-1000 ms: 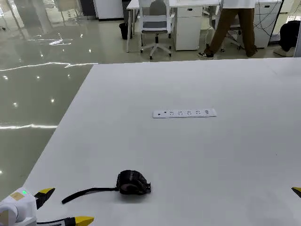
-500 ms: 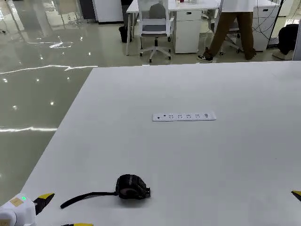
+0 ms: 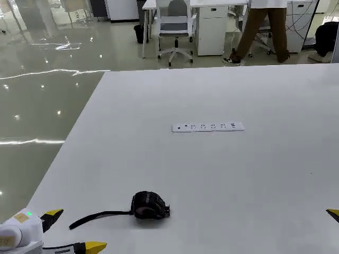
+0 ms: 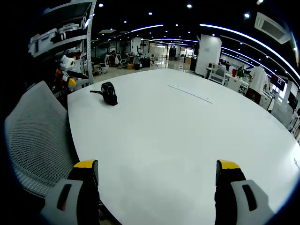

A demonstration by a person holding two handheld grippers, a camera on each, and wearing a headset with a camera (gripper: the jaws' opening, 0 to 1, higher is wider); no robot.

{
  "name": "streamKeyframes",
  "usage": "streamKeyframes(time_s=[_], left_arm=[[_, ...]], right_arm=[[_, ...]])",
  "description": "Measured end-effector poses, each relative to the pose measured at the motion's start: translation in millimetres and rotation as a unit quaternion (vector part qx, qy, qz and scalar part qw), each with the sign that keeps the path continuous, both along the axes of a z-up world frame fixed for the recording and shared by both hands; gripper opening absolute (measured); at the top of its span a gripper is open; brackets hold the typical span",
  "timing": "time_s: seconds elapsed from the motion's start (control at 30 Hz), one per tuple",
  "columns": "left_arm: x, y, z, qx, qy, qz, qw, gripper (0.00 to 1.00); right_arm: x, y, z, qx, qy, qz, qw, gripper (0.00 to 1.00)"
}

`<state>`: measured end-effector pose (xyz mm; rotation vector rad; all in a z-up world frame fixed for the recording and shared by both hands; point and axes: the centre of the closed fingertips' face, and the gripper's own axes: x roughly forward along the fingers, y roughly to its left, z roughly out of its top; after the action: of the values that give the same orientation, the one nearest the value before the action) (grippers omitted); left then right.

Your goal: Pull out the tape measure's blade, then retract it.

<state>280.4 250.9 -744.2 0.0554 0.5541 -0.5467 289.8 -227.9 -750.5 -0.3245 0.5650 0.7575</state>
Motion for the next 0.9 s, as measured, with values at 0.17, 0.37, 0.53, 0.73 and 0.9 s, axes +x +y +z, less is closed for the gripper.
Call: streamKeyframes(time_s=[0.17,0.37,0.53,0.73,0.9], left_arm=[[4.8,-11.3,-3.3,0.017,0.017,-0.036,0.9991,1.0],[20.9,-26.2,0.3,0.056,0.035,-0.106,0.9921,1.0],[35.7,-41.6,5.0,0.081,0.045,-0.159,0.983,1.0],[54.8,-62.9,11.0,0.128,0.043,-0.231,0.9636,0.97],[66.8,-79.7,9.8,0.159,0.044,-0.279,0.946,0.94]], right_arm=[[8.4,10.8,4.2,0.002,-0.006,0.013,0.9999,1.0],[24.3,27.6,11.0,0.008,-0.012,0.032,0.9994,1.0],[34.2,44.8,16.3,0.01,-0.017,0.057,0.9982,1.0],[43.6,71.2,13.7,0.011,-0.014,0.089,0.9959,1.0],[48.9,85.4,-2.6,0.012,-0.003,0.108,0.9941,1.0]])
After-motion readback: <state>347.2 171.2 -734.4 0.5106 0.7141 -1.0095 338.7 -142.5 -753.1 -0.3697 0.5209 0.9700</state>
